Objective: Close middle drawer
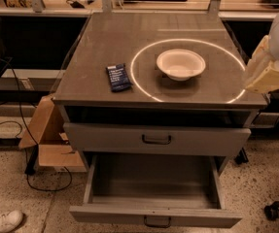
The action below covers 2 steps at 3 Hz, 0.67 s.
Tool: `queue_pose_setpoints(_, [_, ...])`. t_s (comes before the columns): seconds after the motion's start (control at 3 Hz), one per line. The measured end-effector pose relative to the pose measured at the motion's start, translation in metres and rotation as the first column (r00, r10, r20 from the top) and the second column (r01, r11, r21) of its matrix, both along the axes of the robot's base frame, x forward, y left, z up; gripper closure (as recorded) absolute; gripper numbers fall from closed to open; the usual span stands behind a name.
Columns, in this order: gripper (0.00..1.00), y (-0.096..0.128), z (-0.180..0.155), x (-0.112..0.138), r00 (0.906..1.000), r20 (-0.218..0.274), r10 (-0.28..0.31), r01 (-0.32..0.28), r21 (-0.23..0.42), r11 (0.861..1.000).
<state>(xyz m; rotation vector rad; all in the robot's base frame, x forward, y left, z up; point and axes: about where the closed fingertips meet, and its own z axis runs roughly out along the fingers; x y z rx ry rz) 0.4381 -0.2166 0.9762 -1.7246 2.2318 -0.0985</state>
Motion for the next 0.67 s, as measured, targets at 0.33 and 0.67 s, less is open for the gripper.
queue_pose_setpoints(0.33, [0.94, 0.0, 0.0, 0.0, 1.0, 0.0, 0.0, 0.0, 0.0, 1.0])
queue_pose_setpoints(0.67, [1.0, -0.002, -0.015, -0.002, 0.9993, -0.008, -0.035, 0.035, 0.006, 0.999])
